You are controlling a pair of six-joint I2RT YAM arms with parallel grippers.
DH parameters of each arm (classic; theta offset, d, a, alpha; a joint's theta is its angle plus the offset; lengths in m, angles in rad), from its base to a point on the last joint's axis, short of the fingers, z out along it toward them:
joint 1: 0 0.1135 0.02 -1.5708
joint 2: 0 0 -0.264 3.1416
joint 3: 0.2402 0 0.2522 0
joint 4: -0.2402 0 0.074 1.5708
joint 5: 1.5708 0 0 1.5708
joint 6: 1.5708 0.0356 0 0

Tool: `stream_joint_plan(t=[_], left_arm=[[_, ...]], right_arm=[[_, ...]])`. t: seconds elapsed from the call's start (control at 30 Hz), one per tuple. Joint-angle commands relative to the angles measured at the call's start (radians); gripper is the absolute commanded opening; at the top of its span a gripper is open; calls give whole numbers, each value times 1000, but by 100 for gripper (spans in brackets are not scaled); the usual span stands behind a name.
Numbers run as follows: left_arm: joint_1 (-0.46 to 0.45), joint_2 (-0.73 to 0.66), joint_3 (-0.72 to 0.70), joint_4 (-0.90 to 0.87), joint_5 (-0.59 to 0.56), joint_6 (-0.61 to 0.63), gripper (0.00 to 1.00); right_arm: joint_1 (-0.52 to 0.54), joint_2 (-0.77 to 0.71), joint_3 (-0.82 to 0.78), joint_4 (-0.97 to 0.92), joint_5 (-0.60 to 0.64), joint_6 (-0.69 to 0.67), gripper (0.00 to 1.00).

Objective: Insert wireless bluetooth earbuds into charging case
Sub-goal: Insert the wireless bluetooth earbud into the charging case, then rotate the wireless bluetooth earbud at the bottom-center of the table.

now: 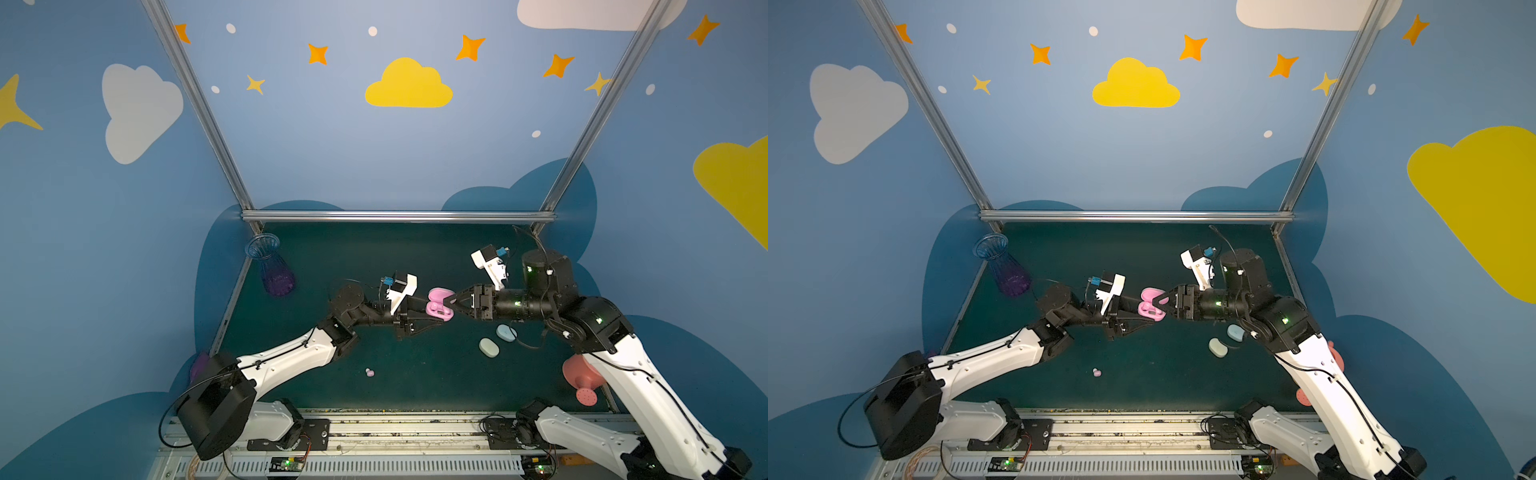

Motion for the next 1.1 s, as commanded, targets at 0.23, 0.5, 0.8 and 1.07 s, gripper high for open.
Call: stream_joint_plan(t=[0.23,0.5,0.8,1.07], left_arm=[[46,-23,-15,-41,-45,21,9],[163,-137,-76,-174,-108,16,9],[304,-260,-62,-344,-105,28,9],[406,-269,-21,-403,-46,31,9]], right_arm=[[29,-61,-2,-62,31,1,62],[152,-77,-157,-46,158,-27,64],[401,97,-330,128,352,-137,65],[596,392,-278,200,503,-288,68]])
